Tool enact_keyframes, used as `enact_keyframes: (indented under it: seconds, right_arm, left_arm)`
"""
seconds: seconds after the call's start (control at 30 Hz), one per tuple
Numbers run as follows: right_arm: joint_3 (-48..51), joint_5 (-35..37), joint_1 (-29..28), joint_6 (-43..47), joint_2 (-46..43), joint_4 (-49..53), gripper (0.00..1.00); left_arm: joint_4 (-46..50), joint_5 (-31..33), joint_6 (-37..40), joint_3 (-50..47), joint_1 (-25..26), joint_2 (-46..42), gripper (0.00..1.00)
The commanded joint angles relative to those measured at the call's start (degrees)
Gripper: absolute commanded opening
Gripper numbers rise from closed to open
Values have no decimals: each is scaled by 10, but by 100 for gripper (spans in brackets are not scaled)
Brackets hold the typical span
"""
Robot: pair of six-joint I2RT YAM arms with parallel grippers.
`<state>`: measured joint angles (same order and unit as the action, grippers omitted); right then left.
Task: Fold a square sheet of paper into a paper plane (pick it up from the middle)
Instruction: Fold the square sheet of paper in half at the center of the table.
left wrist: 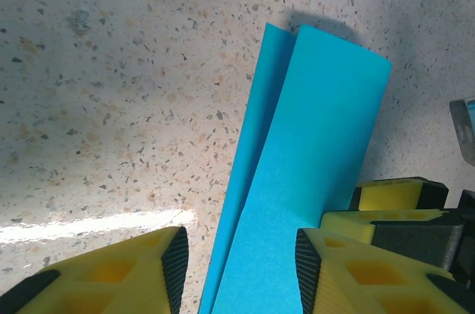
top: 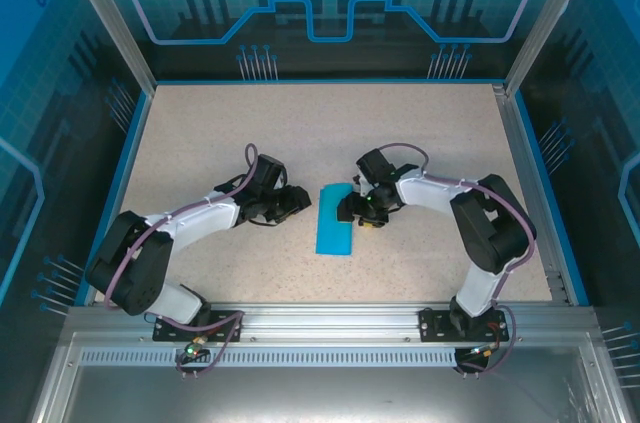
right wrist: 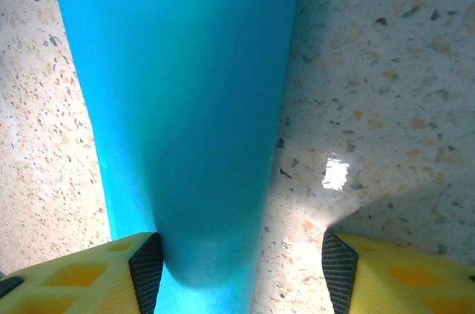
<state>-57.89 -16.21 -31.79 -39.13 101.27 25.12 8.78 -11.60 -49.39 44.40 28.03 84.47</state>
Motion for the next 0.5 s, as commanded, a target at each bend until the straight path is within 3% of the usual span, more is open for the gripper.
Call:
enact_keyframes:
  seconds: [0.0,0.47]
  right_arm:
    - [-19,8,-19,2,22,31,64]
    - [-65,47,-28,-9,61,99,70]
  left_arm:
    - [12,9,0,-11,4,-1,45]
    - [9,5,4,-10,4,0,45]
